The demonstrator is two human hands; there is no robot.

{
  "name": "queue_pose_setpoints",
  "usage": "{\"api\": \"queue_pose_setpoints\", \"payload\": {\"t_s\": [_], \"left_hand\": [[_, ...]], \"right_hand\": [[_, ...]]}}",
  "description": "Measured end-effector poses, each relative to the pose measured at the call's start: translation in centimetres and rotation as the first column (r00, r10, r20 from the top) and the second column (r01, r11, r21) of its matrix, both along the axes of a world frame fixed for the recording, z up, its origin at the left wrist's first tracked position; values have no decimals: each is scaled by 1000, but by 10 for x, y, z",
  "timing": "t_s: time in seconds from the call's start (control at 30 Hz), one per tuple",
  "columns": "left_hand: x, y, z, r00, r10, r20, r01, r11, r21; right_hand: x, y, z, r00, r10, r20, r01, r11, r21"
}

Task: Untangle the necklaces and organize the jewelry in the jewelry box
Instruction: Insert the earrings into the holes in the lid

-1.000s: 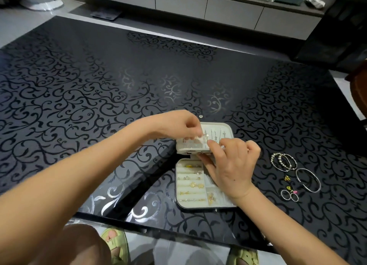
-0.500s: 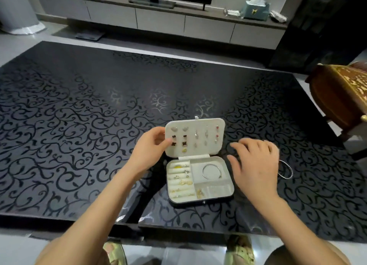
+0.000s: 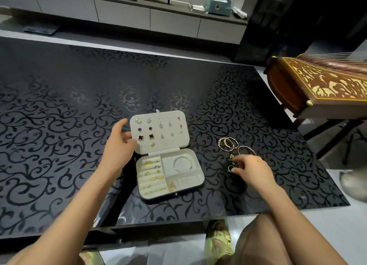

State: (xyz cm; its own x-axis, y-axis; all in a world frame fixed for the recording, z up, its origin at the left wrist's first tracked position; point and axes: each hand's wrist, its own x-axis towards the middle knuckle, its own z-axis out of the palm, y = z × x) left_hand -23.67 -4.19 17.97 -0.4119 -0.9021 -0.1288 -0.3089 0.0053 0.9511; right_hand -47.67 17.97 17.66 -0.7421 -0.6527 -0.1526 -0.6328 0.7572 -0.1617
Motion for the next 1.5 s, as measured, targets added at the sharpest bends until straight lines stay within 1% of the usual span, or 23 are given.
{"api": "queue_pose_setpoints", "payload": {"t_s": [0.17,0.23,0.3,0.43,0.5,0.57,0.63,0.67,0.7,0.73,0.77,0.87,0.97,1.0,1.03,1.13,1.2,1.27,1.3,1.37,1.43,1.5], "left_hand": [[1,0,2,1000,7,-21,-6,999,33],[0,1,2,1000,18,-16,-18,999,37],[0,2,4,1000,19,-13,-18,1000,16],[0,5,7,1000,-6,12,6,1000,-23],[-1,5,7,999,-20,26,21,1000,-21],[0,4,6,999,-33,28,33,999,-5],[0,5,6,998,-54,27,54,999,7],[0,6,6,997,-65,32,65,998,3],[2,6,8,997,-73,36,73,997,-9],[2,7,10,996,-81,35,82,996,-21],[2,8,13,995,-91,32,92,995,-29],[5,10,19,989,-141,47,143,988,-49],[8,10,23,973,-230,27,232,971,-63],[10,7,22,971,-236,30,238,969,-71],[11,5,21,971,-237,38,240,968,-80],[14,-3,14,972,-218,89,226,969,-98],[15,-7,11,969,-214,122,228,967,-115],[15,-8,10,967,-216,137,234,963,-134],[15,-8,11,967,-216,138,235,962,-141],[14,-7,13,965,-234,116,249,957,-145],[12,-4,16,959,-271,82,281,948,-149],[10,-2,18,953,-299,48,303,943,-136]], "right_hand": [[-5,-12,1,992,-46,-120,40,998,-56],[-9,-21,-1,988,-38,-149,33,999,-33],[-14,-30,-5,987,-33,-156,34,999,5],[-21,-38,-15,985,-29,-168,30,1000,6],[-21,-38,-17,989,-35,-141,35,999,-5],[-19,-40,-12,995,-59,-85,54,997,-62],[-9,-45,0,998,-56,14,58,975,-212],[1,-50,8,993,-19,115,55,945,-321],[16,-58,17,969,51,242,57,905,-421],[32,-66,26,925,134,355,63,867,-494],[48,-76,33,873,207,442,71,841,-536],[89,-108,38,707,328,627,108,826,-554],[113,-132,32,548,374,748,189,816,-546],[119,-138,29,510,394,765,211,805,-554],[122,-142,26,499,414,761,218,790,-573],[127,-148,18,519,465,717,173,765,-620],[127,-150,15,532,470,705,160,762,-628],[126,-151,11,510,459,727,188,766,-615],[126,-152,10,480,454,750,218,767,-604],[126,-152,9,387,436,812,311,768,-561],[125,-153,9,272,406,873,421,765,-487],[126,-154,9,135,389,911,525,752,-399]]}}
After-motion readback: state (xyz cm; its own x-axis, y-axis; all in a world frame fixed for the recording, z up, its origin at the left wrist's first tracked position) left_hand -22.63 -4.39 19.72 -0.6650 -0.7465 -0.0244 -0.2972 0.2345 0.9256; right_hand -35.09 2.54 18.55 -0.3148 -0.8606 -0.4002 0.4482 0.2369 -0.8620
